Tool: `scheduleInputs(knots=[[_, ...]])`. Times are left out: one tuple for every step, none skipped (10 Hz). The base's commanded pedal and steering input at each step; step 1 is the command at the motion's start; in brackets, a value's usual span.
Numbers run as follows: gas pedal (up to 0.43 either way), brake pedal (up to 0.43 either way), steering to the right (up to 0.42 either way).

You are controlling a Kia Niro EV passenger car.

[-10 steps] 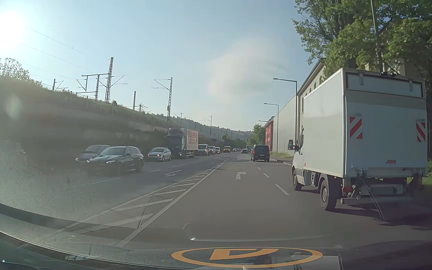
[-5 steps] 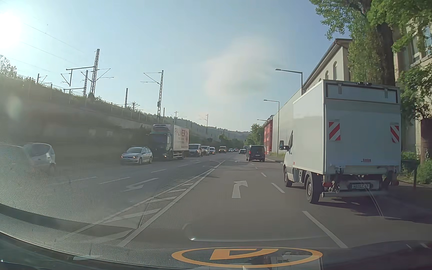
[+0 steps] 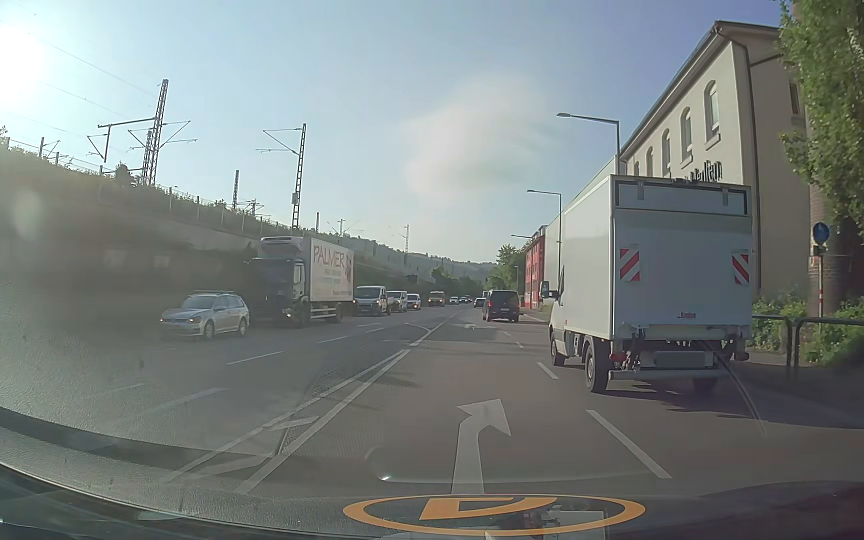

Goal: Follow the waypoints while adhering to traffic rules and regulations

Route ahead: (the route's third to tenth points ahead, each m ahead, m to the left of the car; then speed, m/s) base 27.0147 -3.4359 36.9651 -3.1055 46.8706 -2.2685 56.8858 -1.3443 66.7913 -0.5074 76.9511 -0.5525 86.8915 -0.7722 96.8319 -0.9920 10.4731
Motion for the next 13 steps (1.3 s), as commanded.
scheduleInputs(knots=[[0.087,0.0,0.009],[0.11,0.0,0.009],[0.118,0.0,0.009],[0.118,0.0,0.009],[0.118,0.0,0.009],[0.118,0.0,0.009],[0.118,0.0,0.009],[0.118,0.0,0.008],[0.118,0.0,0.006],[0.118,0.0,0.007],[0.118,0.0,0.006],[0.118,0.0,0.005],[0.118,0.0,0.004]])
